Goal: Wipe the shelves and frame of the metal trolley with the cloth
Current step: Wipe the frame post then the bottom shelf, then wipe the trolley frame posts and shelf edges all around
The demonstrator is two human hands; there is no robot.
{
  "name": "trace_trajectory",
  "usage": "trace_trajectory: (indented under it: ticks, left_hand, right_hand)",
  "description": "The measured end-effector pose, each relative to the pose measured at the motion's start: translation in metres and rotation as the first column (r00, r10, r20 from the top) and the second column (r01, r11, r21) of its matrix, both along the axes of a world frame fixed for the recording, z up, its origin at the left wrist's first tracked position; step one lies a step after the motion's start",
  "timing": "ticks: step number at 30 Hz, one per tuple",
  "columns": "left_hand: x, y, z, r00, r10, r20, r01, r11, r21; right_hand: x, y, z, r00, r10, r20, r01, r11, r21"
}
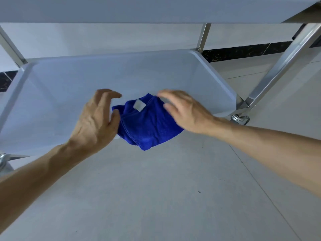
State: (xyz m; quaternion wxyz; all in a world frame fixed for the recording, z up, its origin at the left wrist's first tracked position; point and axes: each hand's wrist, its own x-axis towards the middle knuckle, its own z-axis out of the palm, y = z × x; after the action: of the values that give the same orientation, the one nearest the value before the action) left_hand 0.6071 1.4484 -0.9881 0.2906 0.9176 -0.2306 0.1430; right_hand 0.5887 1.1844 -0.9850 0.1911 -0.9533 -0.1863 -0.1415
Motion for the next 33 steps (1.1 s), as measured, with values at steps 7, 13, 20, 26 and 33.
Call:
trace_trajectory:
  ticks: [7, 13, 20, 26, 33]
  left_hand:
    - [-0.025, -0.085, -0.009, 0.964, -0.267, -0.002, 0.221, 0.792, 0.569]
    - [-0.010, -0.043, -0.027, 0.923, -0.359, 0.140, 0.141, 0.651, 0.746]
    - [-0.007, 0.101, -0.023, 0.936, -0.328, 0.131, 0.142, 0.689, 0.711]
    - [-0.019, 0.201, -0.011, 0.987, -0.139, 0.080, 0.034, 0.668, 0.743]
    - [-0.030, 0.206, 0.000, 0.991, -0.084, 0.108, -0.016, 0.712, 0.702]
  right_hand:
    - [0.006, -0.037, -0.015, 0.959, -0.223, -0.175, 0.208, 0.973, -0.099]
    - [0.006, -0.042, -0.022, 0.962, -0.234, -0.138, 0.229, 0.972, -0.048]
    - [0.007, -0.043, -0.028, 0.977, -0.209, -0.048, 0.208, 0.978, -0.024]
    - [0.006, -0.042, -0.026, 0.973, -0.219, -0.067, 0.218, 0.976, -0.023]
    - [0.010, -0.046, -0.028, 0.971, -0.223, -0.085, 0.220, 0.975, -0.045]
